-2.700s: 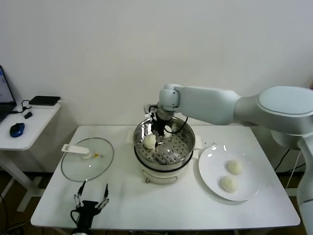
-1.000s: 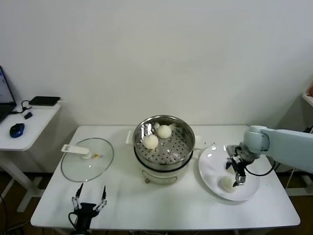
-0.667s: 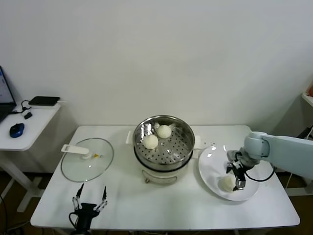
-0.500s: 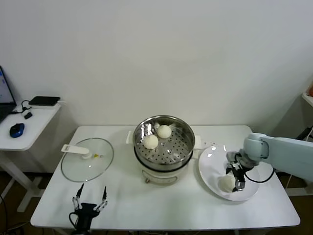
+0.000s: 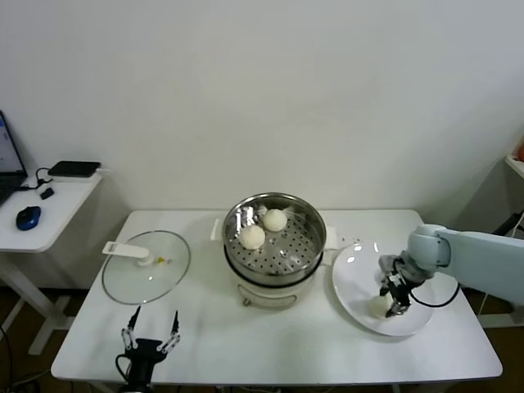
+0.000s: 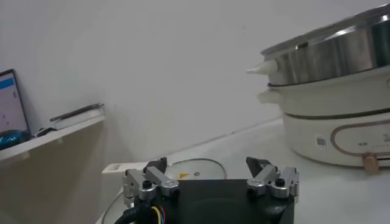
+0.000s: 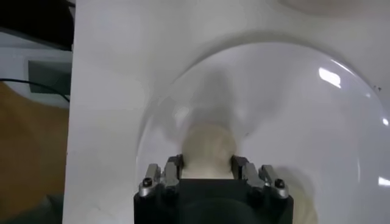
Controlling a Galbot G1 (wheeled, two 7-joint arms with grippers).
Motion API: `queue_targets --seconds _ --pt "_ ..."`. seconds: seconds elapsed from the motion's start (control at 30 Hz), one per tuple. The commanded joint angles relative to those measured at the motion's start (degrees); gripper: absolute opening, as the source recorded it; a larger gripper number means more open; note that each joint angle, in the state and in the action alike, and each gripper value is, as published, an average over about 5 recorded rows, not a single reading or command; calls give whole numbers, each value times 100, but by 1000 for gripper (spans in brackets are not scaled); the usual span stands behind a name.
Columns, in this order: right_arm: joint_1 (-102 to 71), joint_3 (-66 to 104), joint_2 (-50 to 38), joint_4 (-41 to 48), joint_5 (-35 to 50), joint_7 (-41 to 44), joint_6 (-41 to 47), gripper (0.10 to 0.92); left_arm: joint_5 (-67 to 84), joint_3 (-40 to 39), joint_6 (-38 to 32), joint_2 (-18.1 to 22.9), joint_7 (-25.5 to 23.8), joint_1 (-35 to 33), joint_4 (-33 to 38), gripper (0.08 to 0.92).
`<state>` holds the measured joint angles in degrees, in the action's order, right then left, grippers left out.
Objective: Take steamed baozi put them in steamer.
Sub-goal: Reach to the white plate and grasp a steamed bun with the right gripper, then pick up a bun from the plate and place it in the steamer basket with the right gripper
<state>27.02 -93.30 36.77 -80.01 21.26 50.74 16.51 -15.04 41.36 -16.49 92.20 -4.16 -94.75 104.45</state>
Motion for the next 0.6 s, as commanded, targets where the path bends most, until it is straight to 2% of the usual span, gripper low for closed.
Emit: queue_targets --seconds 0.03,0.33,0.6 --pt "1642 -956 131 -298 334 293 -242 543 -12 -2 4 280 0 -12 15 823" --pt "3996 -1578 800 -526 1208 1139 -1126 551 -39 -12 8 280 -9 -21 42 823" --pt "4135 -542 1175 -897 1269 1415 -2329 568 -71 -67 -2 280 -3 -19 19 823"
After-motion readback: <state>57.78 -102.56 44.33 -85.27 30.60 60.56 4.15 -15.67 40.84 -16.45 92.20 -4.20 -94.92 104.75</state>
